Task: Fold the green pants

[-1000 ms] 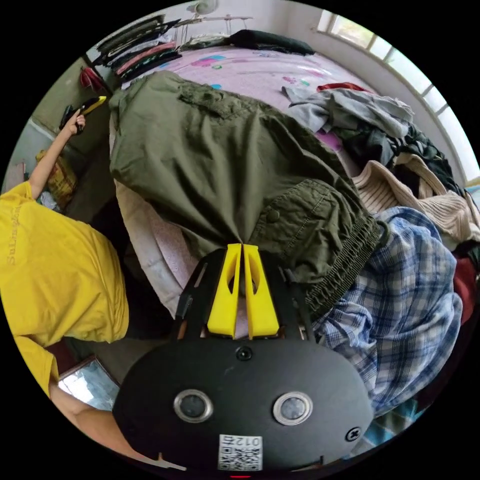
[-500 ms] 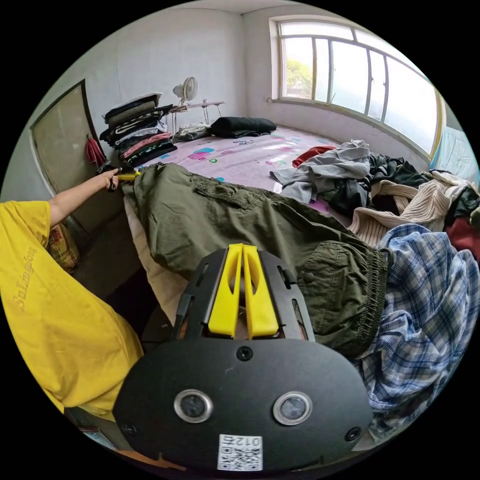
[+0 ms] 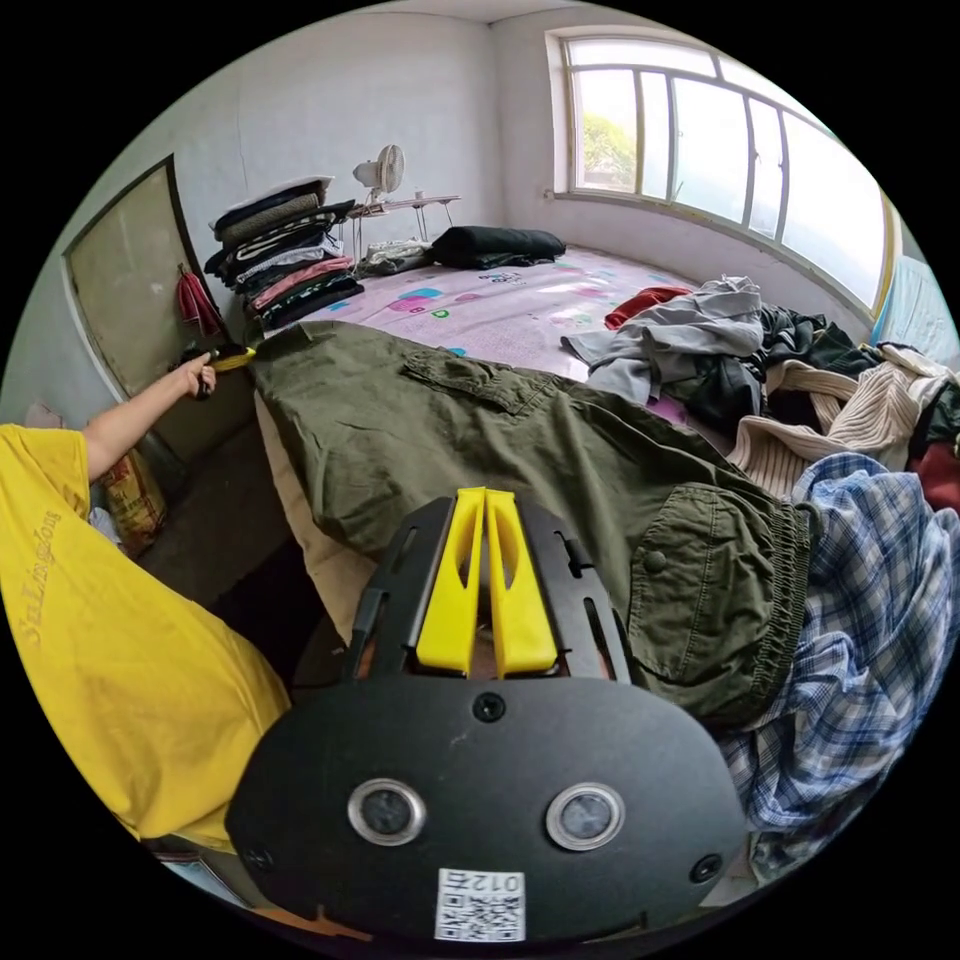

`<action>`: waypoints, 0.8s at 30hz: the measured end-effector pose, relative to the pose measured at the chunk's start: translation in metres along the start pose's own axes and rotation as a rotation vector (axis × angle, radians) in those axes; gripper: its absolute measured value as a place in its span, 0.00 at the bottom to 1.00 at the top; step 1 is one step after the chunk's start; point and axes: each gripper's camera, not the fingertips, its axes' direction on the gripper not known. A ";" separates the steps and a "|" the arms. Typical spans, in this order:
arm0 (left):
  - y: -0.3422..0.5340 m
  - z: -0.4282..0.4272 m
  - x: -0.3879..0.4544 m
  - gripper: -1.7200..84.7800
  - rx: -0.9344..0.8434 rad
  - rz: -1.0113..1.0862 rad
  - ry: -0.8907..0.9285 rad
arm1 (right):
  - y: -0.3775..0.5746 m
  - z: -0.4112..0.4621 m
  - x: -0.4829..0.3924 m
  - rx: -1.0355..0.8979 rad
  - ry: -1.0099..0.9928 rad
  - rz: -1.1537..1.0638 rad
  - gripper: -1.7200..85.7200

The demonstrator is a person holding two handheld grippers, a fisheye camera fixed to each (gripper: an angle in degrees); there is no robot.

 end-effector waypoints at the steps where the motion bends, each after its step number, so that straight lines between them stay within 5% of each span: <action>1: 0.002 -0.001 -0.005 0.05 0.008 0.000 0.016 | 0.001 0.001 -0.003 -0.002 0.000 0.001 0.02; 8: 0.002 -0.026 -0.007 0.07 0.107 0.036 0.161 | 0.000 0.009 -0.011 0.012 -0.023 0.017 0.02; 14: -0.016 -0.018 0.034 0.04 0.059 0.043 0.031 | -0.016 0.034 -0.027 0.021 -0.068 0.025 0.02; 18: -0.021 -0.015 0.106 0.03 0.114 0.375 0.012 | -0.028 0.051 -0.040 0.015 -0.075 0.012 0.02; 21: -0.029 0.017 0.068 0.03 -0.066 0.060 -0.230 | -0.035 0.065 -0.048 0.000 -0.105 0.017 0.02; 24: -0.013 0.015 0.040 0.03 0.021 -0.056 -0.033 | -0.043 0.080 -0.059 -0.053 -0.107 0.013 0.02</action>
